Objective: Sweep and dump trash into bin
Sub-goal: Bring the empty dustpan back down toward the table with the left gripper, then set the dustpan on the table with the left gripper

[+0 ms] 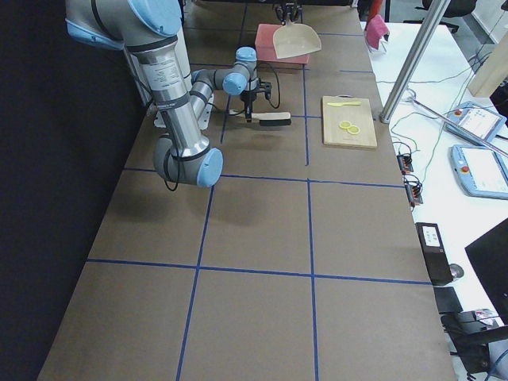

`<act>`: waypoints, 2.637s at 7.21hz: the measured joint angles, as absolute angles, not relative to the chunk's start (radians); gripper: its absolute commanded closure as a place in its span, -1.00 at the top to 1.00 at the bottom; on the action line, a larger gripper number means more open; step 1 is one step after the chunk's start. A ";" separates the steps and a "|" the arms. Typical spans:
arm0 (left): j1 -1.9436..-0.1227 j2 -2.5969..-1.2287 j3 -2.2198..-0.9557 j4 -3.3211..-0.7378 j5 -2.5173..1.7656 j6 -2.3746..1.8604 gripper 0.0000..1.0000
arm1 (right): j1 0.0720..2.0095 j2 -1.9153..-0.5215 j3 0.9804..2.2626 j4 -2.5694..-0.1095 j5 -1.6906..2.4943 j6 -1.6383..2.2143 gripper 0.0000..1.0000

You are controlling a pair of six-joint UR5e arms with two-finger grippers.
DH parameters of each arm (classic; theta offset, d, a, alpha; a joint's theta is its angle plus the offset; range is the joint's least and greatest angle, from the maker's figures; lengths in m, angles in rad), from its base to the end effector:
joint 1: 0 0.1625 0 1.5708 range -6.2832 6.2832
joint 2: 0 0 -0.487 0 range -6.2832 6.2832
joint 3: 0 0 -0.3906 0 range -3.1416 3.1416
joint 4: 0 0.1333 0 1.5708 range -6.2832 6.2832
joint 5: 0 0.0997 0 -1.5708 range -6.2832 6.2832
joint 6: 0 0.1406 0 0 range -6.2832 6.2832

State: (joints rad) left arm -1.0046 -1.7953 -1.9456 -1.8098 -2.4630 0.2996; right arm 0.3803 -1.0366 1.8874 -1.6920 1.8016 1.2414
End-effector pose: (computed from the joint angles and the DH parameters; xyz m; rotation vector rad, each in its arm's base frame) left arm 0.2820 -0.4881 0.4018 0.7009 0.9886 1.1364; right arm -0.5856 -0.3430 0.3236 0.0456 -0.7574 -0.0358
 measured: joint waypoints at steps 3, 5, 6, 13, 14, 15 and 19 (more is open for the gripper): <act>-0.809 -1.841 -1.933 -1.817 -2.416 0.303 -0.96 | 0.382 -1.037 1.890 -1.692 1.803 1.242 -1.00; -0.701 -1.857 -1.907 -1.868 -2.306 0.304 -0.95 | 0.383 -1.038 1.897 -1.692 1.804 1.243 -1.00; -0.669 -1.865 -1.864 -1.932 -2.271 0.302 -0.95 | 0.383 -1.038 1.901 -1.692 1.805 1.243 -1.00; -0.603 -1.964 -1.673 -2.050 -2.239 0.214 -0.83 | 0.383 -1.040 1.902 -1.692 1.805 1.248 -1.00; -0.594 -1.978 -1.664 -2.051 -2.217 0.216 -0.81 | 0.383 -1.040 1.902 -1.692 1.805 1.248 -1.00; -0.585 -1.988 -1.658 -2.056 -2.191 0.224 -0.78 | 0.384 -1.040 1.902 -1.692 1.806 1.249 -1.00; -0.589 -1.985 -1.657 -2.068 -2.173 0.300 -0.46 | 0.382 -1.039 1.903 -1.692 1.805 1.254 -1.00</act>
State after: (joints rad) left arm -0.5886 -1.9854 -1.6571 -2.0681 -2.1734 0.2998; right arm 0.3821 -1.0387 1.9032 -1.6920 1.8055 1.2536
